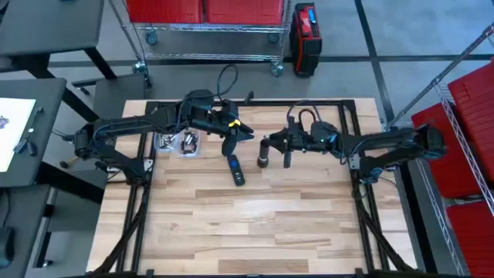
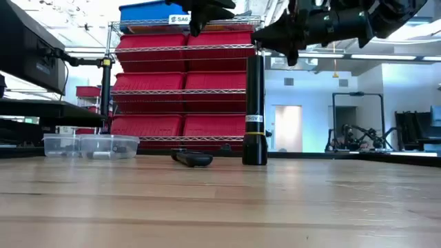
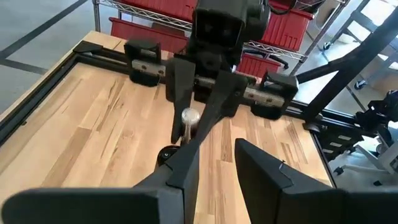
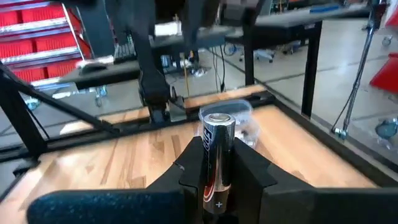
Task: Insert battery
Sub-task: Insert the silver battery into the flashlight's battery compartment
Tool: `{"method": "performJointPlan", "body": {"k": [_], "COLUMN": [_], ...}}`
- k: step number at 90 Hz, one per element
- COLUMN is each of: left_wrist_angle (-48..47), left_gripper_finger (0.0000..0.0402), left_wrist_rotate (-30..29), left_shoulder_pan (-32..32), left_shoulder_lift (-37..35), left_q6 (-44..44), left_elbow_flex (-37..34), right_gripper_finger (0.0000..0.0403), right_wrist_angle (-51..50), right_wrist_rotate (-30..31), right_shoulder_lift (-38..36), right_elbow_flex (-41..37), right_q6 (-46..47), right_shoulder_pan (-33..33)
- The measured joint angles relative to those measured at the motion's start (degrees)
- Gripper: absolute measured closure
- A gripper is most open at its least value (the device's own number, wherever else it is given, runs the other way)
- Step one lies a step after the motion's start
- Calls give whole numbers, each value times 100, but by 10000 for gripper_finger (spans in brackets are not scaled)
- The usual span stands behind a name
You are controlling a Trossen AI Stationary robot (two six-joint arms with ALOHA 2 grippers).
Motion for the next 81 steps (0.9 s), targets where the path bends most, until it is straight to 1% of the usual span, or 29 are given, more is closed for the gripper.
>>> {"method": "performJointPlan", "body": {"k": [12, 59, 81], "left_wrist_angle": [7, 7, 7], "left_gripper_finger": [319, 319, 319], "left_wrist_rotate": [-8, -15, -17], "left_shoulder_pan": [0, 0, 0], "left_shoulder_lift": [0, 0, -2], "left_q6": [0, 59, 61], "left_elbow_flex": [0, 0, 0], "right_gripper_finger": [367, 367, 336], "right_wrist_angle": [68, -328, -332], "right_wrist_rotate": [0, -44, -44], "right_shoulder_lift": [46, 0, 0], "right_elbow_flex": [0, 0, 0], "right_q6": [-22, -191, -197], "right_shoulder_pan": [0, -37, -37]}}
